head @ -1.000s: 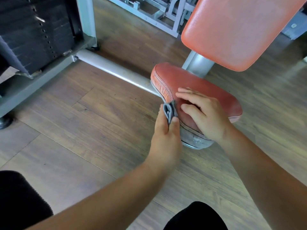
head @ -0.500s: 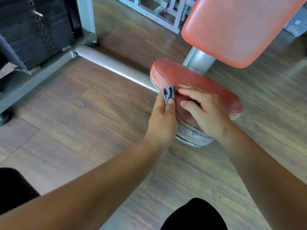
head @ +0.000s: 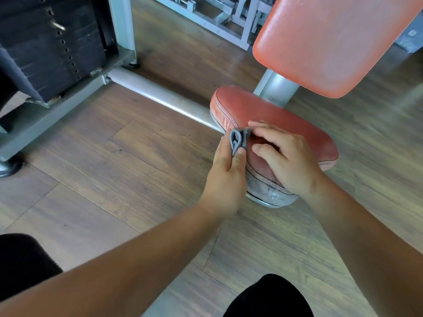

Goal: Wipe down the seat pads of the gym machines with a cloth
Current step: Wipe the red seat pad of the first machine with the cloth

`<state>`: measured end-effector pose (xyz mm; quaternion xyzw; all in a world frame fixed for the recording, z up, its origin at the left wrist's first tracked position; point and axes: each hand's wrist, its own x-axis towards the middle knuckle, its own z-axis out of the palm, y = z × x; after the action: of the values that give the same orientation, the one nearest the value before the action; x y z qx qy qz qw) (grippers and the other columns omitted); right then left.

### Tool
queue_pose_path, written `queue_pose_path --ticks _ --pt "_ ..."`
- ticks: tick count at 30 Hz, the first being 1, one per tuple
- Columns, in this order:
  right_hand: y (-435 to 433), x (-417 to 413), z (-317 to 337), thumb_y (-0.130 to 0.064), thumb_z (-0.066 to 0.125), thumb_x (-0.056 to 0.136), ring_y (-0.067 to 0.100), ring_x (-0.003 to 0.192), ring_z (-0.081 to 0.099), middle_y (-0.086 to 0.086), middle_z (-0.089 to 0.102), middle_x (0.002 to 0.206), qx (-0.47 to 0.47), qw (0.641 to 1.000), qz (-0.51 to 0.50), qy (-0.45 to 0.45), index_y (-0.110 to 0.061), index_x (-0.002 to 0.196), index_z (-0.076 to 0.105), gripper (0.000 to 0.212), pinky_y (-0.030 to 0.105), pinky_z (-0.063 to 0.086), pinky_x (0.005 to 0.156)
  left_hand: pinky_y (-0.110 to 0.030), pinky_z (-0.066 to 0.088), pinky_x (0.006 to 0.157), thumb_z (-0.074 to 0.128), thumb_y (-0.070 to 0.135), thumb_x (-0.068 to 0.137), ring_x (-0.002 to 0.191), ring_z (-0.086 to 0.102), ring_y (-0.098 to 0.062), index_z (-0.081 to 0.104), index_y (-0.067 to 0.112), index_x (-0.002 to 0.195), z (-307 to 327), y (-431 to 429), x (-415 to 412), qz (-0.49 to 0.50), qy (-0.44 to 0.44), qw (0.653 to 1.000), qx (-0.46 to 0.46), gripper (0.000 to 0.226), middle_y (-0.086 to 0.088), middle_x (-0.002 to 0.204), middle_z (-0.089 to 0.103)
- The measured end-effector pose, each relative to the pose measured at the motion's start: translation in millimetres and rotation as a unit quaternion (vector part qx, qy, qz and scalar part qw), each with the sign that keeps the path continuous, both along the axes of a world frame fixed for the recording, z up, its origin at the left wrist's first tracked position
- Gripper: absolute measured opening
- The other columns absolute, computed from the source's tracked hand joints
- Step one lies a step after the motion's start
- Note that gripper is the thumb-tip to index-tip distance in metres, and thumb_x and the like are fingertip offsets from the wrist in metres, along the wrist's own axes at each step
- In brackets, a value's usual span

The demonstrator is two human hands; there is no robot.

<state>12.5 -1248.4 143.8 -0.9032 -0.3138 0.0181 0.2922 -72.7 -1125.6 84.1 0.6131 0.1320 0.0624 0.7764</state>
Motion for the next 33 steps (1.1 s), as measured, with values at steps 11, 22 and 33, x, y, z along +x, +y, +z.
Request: queue_pose_path --ticks 11,22,33 --pt "2 -1 0 -0.019 0.054 0.087 -0.002 0.140 0.045 -0.013 0.060 0.144 0.008 1.000 -0.005 0.016 -0.022 0.132 0.069 0.047 0.031 0.032 0.122 -0.044 0.034 0.124 0.041 0.053 0.097 0.146 0.044 -0.008 0.035 0.054 0.155 1 13 13 -0.017 0.029 0.999 -0.028 0.058 0.016 0.158 0.047" --pt "1 0 0 -0.016 0.055 0.088 -0.002 0.141 0.045 -0.011 0.060 0.144 0.008 1.000 -0.007 0.015 -0.022 0.132 0.069 0.047 0.027 0.030 0.122 -0.043 0.021 0.130 0.039 0.063 0.094 0.154 0.033 -0.015 0.028 0.050 0.159 0 25 28 -0.043 0.015 0.998 0.052 0.067 0.012 0.168 0.032" --pt "2 -5 2 -0.021 0.054 0.087 -0.004 0.139 0.046 -0.011 0.061 0.144 -0.001 1.000 -0.020 0.017 -0.026 0.130 0.071 0.046 0.017 0.028 0.119 -0.041 0.020 0.129 0.035 0.049 0.103 0.156 0.031 -0.025 0.016 0.041 0.165 5 24 47 0.025 0.064 0.995 0.067 0.066 -0.003 0.173 0.021"
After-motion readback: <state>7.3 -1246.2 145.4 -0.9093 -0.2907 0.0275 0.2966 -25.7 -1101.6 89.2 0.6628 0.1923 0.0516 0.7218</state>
